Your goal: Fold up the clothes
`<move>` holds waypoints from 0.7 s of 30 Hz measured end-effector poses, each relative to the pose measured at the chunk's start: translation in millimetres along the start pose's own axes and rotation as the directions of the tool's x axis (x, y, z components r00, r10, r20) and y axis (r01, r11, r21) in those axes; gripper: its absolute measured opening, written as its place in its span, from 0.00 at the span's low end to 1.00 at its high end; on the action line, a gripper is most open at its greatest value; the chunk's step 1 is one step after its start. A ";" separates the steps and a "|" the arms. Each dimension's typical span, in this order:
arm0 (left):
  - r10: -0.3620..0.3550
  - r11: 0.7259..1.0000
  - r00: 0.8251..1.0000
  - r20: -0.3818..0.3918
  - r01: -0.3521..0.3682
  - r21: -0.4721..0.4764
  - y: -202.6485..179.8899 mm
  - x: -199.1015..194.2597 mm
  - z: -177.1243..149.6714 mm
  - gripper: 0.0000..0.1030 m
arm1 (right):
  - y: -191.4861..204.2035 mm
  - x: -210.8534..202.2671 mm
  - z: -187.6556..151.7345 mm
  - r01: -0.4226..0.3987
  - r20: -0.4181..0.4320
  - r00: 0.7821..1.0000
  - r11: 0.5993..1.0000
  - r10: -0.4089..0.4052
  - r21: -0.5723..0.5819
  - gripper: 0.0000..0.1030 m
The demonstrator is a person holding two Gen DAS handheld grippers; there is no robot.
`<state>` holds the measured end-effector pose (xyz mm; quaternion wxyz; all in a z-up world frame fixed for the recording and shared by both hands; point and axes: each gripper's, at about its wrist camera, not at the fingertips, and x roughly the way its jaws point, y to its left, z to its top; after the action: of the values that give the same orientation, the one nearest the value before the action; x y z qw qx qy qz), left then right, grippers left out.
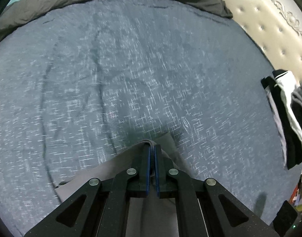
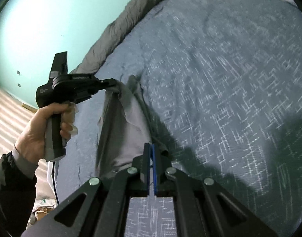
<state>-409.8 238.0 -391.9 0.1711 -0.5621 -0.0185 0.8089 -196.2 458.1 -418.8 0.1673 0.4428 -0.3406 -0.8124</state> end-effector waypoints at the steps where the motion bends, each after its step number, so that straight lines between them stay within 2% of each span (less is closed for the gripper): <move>1: -0.010 1.000 1.000 0.000 0.010 0.001 -0.6 2.5 -0.4 0.04 | 0.8 -0.4 -0.1 0.001 -0.003 1.000 1.000 -0.001 -0.005 0.01; 6: -0.060 0.998 0.998 0.027 0.060 0.009 -5.6 -1.8 4.4 0.04 | 1.7 -4.6 -0.4 0.003 0.001 1.000 1.000 -0.003 -0.008 0.01; 7: -0.066 0.998 0.997 0.030 0.066 0.007 -5.6 -2.4 5.9 0.12 | 0.9 -5.7 -1.2 0.004 0.001 1.000 1.000 -0.004 -0.006 0.01; 8: -0.071 0.997 0.997 0.032 0.071 0.006 -5.6 -3.0 7.5 0.33 | 0.9 -4.7 -2.2 0.004 0.000 1.000 1.000 -0.004 -0.006 0.01; 10: -0.066 0.998 0.996 0.056 0.066 -0.004 -0.1 -10.1 8.6 0.57 | 1.1 -2.3 -4.5 0.006 -0.005 1.000 1.000 -0.006 -0.008 0.01; 16: -0.047 0.998 0.992 0.120 0.051 -0.036 43.4 -45.3 -7.6 0.57 | 1.3 2.1 -1.2 0.006 -0.005 1.000 1.000 -0.006 -0.002 0.01; 21: -0.012 0.997 0.992 0.122 0.021 -0.072 89.5 -57.0 -49.7 0.57 | -1.0 -1.8 0.7 -0.009 0.016 1.000 1.000 0.009 0.015 0.01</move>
<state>-369.6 128.8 -378.6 0.1555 -0.5177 -0.0632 0.8389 -195.8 460.2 -418.2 0.1651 0.4360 -0.3501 -0.8125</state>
